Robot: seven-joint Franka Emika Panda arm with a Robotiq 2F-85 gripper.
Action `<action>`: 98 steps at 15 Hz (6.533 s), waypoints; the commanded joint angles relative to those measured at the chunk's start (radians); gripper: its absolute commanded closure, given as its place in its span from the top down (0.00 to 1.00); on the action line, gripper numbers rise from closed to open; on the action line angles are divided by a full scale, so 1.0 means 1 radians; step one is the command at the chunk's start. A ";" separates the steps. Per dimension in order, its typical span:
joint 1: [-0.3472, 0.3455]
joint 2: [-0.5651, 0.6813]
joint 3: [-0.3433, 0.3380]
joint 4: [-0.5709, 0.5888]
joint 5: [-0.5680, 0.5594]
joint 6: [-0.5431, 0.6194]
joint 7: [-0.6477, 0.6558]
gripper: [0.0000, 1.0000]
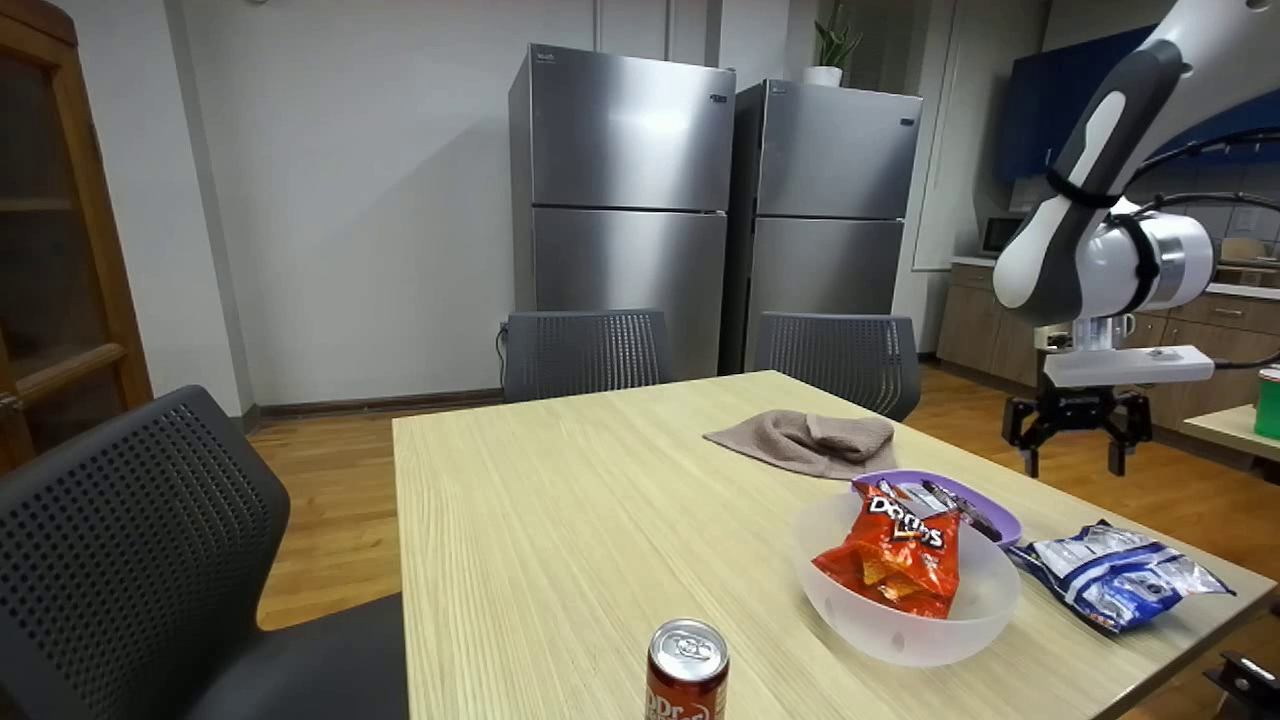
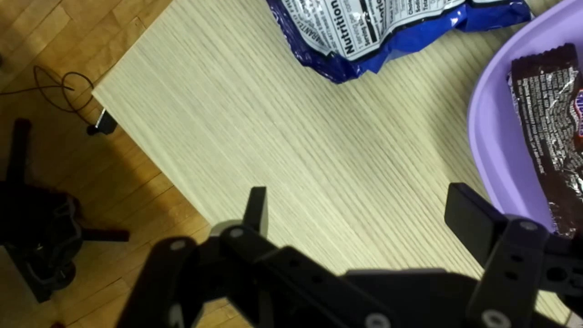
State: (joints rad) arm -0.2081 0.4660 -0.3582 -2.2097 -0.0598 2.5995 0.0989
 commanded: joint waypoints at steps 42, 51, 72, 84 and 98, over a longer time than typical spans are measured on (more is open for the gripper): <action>-0.221 -0.174 0.160 -0.289 0.030 0.148 -0.612 1.00; -0.362 -0.143 0.253 -0.272 0.261 0.128 -0.869 1.00; -0.411 -0.058 0.309 -0.238 0.332 0.112 -0.890 0.65; -0.409 -0.047 0.309 -0.219 0.329 0.104 -0.884 0.00; -0.398 -0.241 0.303 -0.290 0.359 0.123 -0.978 0.00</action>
State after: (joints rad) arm -0.5909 0.3039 -0.0721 -2.4595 0.2552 2.7386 -0.8058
